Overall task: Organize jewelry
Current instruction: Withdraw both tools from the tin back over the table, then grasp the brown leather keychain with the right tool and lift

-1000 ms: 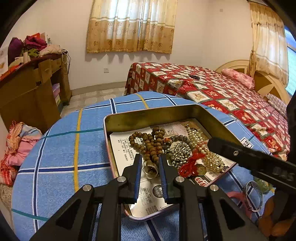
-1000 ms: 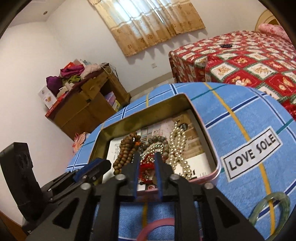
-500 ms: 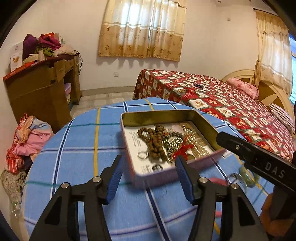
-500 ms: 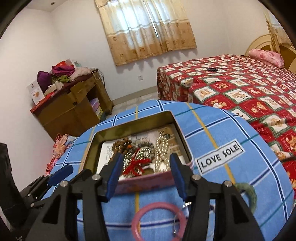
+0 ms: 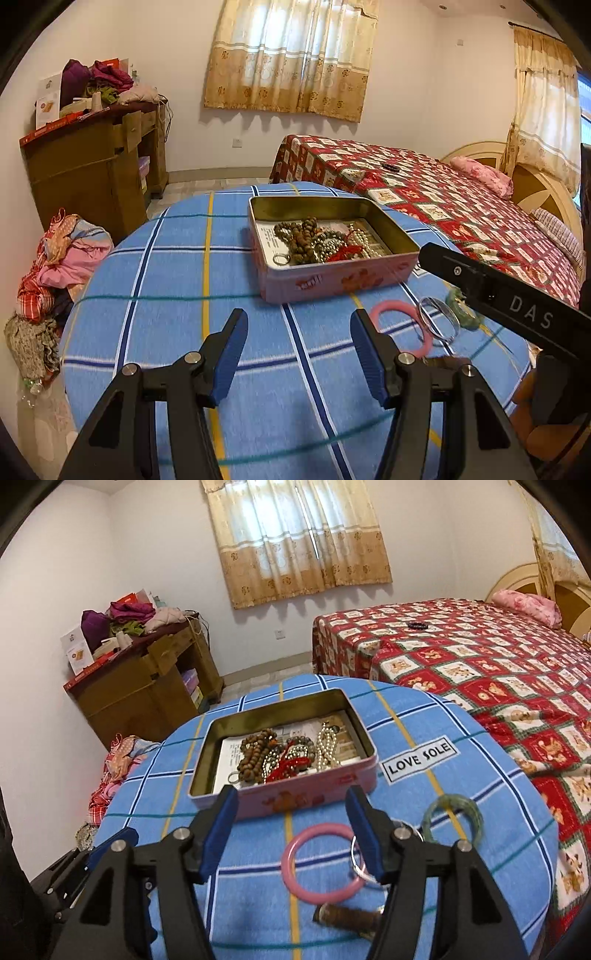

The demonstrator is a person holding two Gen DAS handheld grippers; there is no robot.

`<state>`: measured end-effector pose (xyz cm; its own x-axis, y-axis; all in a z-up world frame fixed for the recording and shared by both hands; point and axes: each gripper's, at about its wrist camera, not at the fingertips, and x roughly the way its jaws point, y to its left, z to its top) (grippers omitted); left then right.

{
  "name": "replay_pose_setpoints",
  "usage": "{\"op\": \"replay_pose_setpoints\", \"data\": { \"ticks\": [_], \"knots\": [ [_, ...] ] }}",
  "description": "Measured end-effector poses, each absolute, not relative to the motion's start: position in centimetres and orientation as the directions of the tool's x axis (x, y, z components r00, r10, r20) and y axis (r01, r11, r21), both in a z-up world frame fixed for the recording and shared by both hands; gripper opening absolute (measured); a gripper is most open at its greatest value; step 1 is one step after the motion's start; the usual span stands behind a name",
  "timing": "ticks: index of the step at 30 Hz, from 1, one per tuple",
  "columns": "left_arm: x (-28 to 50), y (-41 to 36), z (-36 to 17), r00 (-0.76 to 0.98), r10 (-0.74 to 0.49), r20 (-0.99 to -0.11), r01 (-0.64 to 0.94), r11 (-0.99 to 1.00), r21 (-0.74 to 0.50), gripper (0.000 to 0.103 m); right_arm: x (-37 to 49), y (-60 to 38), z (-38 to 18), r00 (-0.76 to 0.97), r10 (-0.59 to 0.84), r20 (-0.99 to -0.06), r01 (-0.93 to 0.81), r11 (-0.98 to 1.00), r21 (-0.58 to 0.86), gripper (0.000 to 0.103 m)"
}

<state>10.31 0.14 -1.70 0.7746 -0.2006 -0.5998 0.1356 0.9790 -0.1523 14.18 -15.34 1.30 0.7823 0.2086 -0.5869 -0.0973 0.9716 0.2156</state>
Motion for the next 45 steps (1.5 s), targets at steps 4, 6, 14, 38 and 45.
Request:
{"op": "replay_pose_setpoints", "data": {
  "ticks": [4,6,14,38,45],
  "knots": [
    [9.2,0.0,-1.6,0.776,-0.2,-0.598,0.141,0.979,-0.145,0.059,13.2,-15.5,1.1,0.777,0.205,-0.595,-0.088,0.972,0.22,0.069],
    [8.8,0.0,-1.5,0.778,-0.2,-0.595,0.142,0.979,-0.144,0.059,12.9,-15.6,1.2,0.778,0.199,-0.595,-0.082,0.973,0.217,0.07],
    [7.1,-0.2,-1.1,0.781,-0.214,-0.586,0.157,0.976,-0.148,0.059,10.9,-16.1,1.7,0.781,0.2,-0.592,-0.081,0.972,0.221,0.07],
    [6.7,-1.6,-2.9,0.74,-0.233,-0.631,0.189,0.972,-0.138,0.059,8.3,-22.8,-1.5,0.749,0.091,-0.656,0.067,0.975,0.212,0.076],
    [6.8,-2.5,-3.5,0.719,-0.244,-0.651,0.221,0.968,-0.119,0.059,8.4,-23.2,-2.3,0.729,0.107,-0.676,0.048,0.977,0.206,0.075]
  ]
}}
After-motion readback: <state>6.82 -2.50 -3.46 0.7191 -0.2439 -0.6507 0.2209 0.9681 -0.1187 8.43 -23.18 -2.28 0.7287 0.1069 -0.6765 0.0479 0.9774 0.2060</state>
